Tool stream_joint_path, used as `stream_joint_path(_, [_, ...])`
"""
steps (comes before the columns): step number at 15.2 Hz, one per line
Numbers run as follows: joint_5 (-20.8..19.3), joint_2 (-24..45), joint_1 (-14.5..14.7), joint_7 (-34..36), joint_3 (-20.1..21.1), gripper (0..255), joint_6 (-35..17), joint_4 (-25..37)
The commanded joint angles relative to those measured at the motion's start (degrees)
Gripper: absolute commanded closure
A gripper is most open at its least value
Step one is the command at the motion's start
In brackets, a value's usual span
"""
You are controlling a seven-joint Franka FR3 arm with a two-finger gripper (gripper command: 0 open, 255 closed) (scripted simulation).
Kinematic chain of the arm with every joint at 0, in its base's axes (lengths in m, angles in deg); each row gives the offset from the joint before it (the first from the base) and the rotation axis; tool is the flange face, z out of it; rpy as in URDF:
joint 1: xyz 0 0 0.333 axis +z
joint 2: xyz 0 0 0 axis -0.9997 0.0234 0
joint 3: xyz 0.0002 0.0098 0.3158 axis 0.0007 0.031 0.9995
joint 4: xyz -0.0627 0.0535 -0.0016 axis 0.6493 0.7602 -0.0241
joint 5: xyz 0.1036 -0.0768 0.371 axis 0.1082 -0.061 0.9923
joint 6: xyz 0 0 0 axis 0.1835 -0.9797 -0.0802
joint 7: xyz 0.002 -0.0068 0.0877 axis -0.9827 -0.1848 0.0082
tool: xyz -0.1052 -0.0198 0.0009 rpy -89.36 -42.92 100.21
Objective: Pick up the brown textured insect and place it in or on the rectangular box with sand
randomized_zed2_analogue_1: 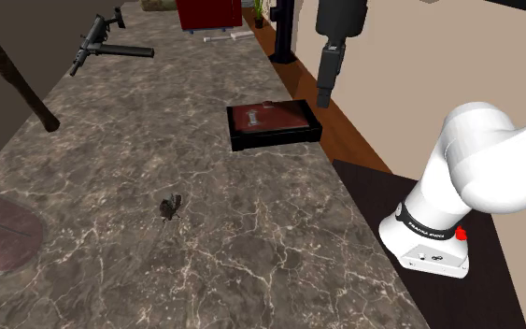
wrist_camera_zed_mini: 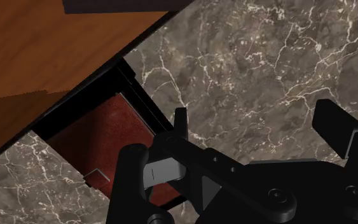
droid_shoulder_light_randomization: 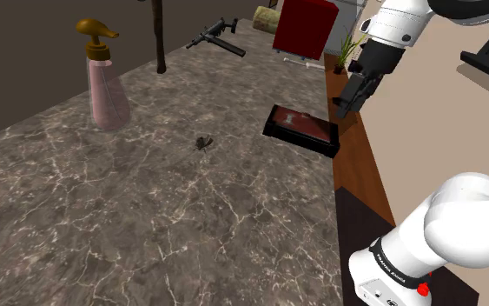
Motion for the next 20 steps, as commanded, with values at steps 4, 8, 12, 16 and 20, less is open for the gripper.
stream_joint_path(4, [1.8, 4.3, 0.9, 3.3, 3.0, 0, -4.6, 0.1])
stream_joint_path(8, [3.6, 10.9, 1.9, 7.7, 6.8, 0, -10.5, 1.5])
stream_joint_path(12, [4.3, 18.4, 2.4, 12.2, 10.5, 0, -15.9, 4.1])
stream_joint_path(16, [3.8, 26.5, 2.7, 16.9, 13.9, 0, -20.6, 8.1])
stream_joint_path(20, [1.8, 35.1, 2.9, 22.0, 16.8, 0, -24.3, 13.2])
